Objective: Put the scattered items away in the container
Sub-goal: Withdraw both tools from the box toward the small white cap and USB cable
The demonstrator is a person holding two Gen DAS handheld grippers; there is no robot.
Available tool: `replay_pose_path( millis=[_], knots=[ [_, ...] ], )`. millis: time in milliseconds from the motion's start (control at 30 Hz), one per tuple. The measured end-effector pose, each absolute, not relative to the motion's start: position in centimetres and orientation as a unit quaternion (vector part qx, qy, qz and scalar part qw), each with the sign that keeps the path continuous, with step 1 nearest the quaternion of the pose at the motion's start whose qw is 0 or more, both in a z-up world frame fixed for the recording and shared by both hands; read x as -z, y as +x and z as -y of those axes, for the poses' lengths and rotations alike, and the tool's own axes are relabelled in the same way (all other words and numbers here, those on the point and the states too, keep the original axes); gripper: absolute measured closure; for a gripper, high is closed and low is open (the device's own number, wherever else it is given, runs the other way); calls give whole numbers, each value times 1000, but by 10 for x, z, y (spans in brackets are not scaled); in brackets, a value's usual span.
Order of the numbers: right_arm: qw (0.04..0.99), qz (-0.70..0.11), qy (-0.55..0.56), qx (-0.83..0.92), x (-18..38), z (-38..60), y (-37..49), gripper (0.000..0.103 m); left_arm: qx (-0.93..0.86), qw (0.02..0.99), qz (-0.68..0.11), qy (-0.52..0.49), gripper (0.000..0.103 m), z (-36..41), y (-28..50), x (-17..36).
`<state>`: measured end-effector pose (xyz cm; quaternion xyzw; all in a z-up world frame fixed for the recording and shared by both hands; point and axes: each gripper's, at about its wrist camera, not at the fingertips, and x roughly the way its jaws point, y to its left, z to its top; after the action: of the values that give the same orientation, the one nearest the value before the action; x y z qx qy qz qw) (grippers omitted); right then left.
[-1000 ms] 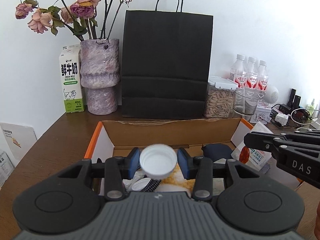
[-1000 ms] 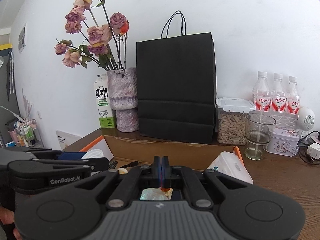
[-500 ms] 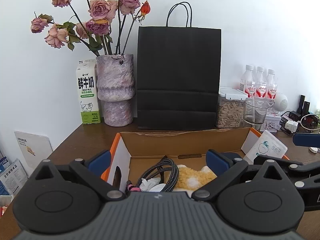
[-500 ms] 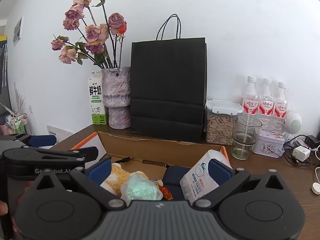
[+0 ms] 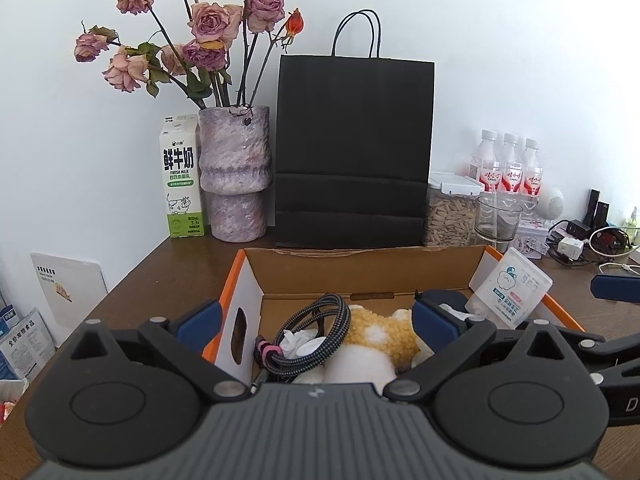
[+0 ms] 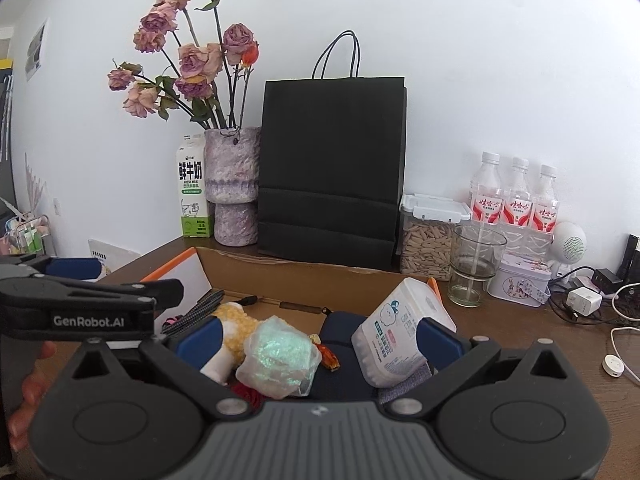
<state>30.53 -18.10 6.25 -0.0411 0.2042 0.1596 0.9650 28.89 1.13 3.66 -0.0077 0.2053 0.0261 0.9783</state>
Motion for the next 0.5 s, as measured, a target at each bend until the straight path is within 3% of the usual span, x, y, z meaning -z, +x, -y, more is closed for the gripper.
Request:
replay_pose_path(
  millis=[500],
  knots=[
    [954, -255, -38, -150, -28, 208, 264, 0, -12, 958, -287, -9, 0, -4, 257, 2]
  ],
)
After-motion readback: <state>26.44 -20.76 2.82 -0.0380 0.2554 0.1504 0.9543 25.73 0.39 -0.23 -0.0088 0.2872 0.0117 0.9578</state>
